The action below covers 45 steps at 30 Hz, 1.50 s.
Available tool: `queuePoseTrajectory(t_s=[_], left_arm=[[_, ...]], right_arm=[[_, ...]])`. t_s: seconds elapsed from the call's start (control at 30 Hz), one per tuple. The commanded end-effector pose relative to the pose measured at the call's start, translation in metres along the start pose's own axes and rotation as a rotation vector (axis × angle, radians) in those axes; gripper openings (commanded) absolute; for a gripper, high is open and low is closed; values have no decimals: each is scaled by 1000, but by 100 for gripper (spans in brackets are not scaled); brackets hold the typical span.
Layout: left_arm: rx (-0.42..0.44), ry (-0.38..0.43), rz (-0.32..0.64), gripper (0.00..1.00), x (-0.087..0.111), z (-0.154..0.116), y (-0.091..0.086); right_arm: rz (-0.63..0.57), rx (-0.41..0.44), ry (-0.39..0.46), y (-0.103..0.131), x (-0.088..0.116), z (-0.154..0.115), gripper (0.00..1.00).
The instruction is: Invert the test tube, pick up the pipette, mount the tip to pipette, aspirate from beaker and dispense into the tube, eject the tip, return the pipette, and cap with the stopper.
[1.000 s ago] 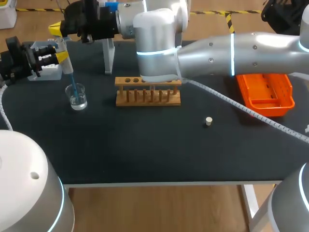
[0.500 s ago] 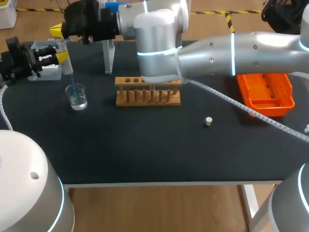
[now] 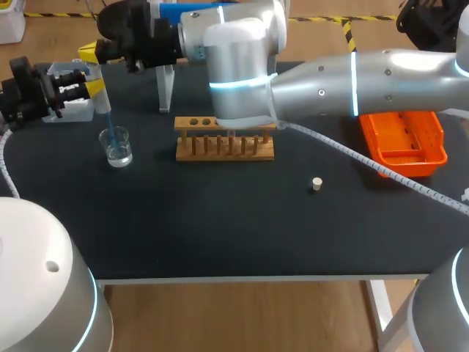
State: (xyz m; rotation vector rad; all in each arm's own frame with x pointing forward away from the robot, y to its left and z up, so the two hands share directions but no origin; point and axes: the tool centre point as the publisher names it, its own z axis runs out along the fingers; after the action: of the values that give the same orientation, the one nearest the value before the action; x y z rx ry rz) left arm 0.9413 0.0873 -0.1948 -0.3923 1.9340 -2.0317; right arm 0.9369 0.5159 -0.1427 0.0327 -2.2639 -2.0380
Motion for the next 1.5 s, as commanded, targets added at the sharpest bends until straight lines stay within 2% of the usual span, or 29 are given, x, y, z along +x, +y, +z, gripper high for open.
queuePoseTrajectory(t_s=[0.03, 0.47, 0.7, 1.03, 1.07, 1.13, 1.17, 1.33, 1.5], left_arm=[[1, 0, 1, 0, -1, 0, -5], [1, 0, 1, 0, -1, 0, -5], [1, 0, 1, 0, -1, 0, -5], [1, 0, 1, 0, -1, 0, -5], [1, 0, 1, 0, -1, 0, -5], [1, 0, 1, 0, -1, 0, -5], [1, 0, 1, 0, -1, 0, -5], [1, 0, 1, 0, -1, 0, -5], [1, 0, 1, 0, -1, 0, -5]], right_arm=[[4, 4, 2, -8, 2, -2, 0], [11, 13, 0, -11, 1, -1, 0], [-24, -5, -1, 12, 0, -3, 0], [-77, -24, -4, 45, 11, -19, 0], [-80, -21, -10, 47, 11, -22, 22], [-81, -20, -10, 49, 14, -29, 76], [-81, -19, -10, 50, 16, -33, 98], [-97, -4, -13, 57, 22, -58, 100], [-125, 11, -13, 64, 34, -95, 100]])
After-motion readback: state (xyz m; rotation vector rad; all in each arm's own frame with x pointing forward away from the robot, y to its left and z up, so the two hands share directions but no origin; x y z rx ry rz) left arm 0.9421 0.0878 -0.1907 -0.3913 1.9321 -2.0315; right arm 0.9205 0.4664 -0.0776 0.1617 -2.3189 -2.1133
